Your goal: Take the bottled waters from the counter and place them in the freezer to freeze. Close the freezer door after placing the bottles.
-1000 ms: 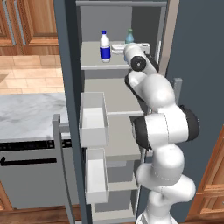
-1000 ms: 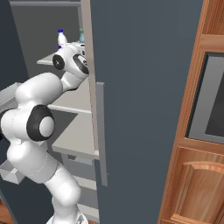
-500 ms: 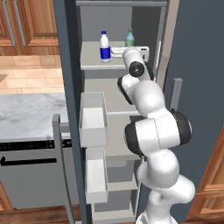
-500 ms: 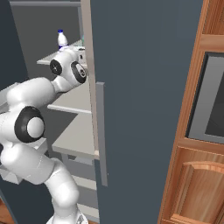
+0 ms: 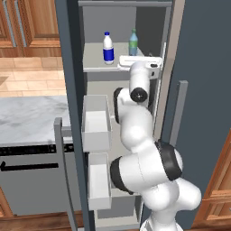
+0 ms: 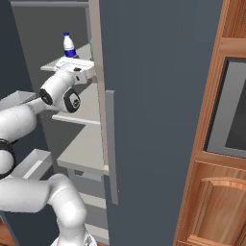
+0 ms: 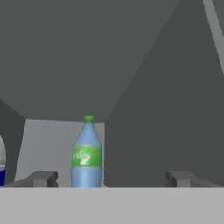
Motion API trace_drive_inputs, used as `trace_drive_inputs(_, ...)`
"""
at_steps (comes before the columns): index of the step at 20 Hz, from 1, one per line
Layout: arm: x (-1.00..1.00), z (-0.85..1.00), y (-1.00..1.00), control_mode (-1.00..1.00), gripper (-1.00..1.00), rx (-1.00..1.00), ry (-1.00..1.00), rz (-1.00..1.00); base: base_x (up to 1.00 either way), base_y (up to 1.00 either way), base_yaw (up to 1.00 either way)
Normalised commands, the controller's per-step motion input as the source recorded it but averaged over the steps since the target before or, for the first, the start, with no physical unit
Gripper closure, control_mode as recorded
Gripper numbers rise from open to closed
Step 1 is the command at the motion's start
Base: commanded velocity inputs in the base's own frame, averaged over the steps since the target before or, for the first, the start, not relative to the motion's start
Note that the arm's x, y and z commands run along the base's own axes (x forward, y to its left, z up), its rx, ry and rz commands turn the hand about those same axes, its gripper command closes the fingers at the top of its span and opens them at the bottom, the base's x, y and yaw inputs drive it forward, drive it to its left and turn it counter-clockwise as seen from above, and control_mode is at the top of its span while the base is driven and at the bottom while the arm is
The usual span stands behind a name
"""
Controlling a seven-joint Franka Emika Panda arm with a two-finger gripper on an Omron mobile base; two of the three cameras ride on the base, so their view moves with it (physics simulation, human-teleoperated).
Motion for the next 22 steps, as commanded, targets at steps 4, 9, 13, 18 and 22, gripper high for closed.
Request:
trace_drive_inputs(4,-1.00,0.83,0.04,-1.00,-1.00,0.04,-0.25,-0.26,0.00,0.00,0.00)
trace_drive_inputs(9,-1.00,1.00,0.03,-1.00,-1.00,0.20,-0.12,-0.23,0.00,0.00,0.00)
trace_drive_inputs(13,-1.00,1.00,0.19,-1.00,-1.00,0.25,-0.01,-0.18,0.00,0.00,0.00)
trace_drive_inputs(18,-1.00,0.76,0.38,-1.00,-1.00,0.41,0.08,-0.18,0.00,0.00,0.00)
trace_drive_inputs(22,-1.00,0.42,0.61,-1.00,-1.00,0.41,0.17,-0.12,0.00,0.00,0.00)
